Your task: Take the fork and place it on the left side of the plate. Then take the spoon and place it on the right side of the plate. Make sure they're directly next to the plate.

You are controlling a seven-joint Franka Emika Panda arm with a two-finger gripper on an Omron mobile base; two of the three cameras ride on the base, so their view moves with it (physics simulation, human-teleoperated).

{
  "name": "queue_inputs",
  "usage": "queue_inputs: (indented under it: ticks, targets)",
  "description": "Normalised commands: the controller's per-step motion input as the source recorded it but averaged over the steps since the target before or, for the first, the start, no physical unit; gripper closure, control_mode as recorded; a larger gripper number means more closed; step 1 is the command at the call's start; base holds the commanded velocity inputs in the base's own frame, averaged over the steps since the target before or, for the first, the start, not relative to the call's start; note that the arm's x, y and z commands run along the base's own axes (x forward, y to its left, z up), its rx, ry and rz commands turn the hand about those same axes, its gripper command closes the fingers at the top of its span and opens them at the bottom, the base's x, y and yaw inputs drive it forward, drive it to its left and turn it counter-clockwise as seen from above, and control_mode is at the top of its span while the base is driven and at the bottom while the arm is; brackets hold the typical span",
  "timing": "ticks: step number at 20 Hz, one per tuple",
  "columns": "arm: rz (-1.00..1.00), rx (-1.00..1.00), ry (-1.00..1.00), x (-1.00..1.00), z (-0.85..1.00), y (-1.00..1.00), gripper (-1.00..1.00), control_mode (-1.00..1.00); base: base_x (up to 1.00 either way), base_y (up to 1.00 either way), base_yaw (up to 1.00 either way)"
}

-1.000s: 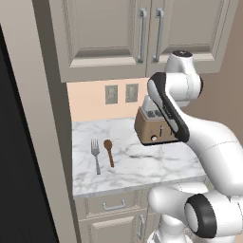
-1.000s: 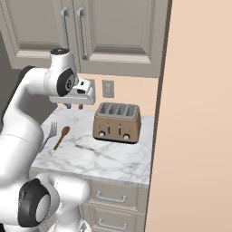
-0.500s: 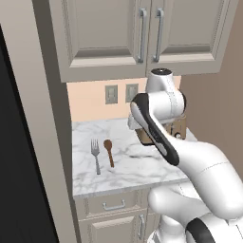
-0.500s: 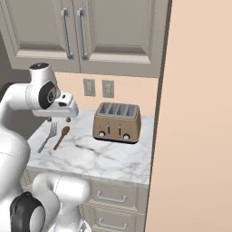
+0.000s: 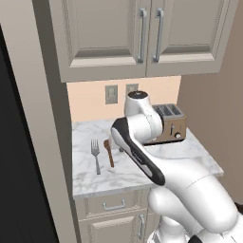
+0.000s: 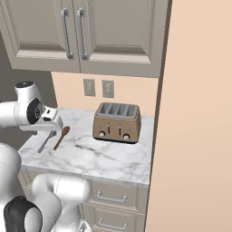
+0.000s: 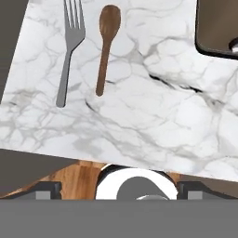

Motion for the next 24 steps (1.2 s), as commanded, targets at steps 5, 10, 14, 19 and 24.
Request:
queue_inputs:
  ticks: [5, 10, 14, 19, 24]
  targets:
    - [0.00, 0.00, 0.09, 0.25, -0.30, 0.78, -1.00, -1.00, 0.00, 0.00, 0.00]
    - [0.00, 0.00, 0.01, 0.28, -0.33, 0.44, -1.00, -1.00, 0.00, 0.00, 0.00]
    - [-0.02, 0.00, 0.00, 0.26, -0.37, 0.27, -1.00, -1.00, 0.00, 0.00, 0.00]
    - [-0.04, 0.00, 0.00, 0.22, -0.41, 0.20, -1.00, -1.00, 0.00, 0.00, 0.00]
    - [-0.06, 0.00, 0.00, 0.20, -0.38, 0.07, -1.00, -1.00, 0.00, 0.00, 0.00]
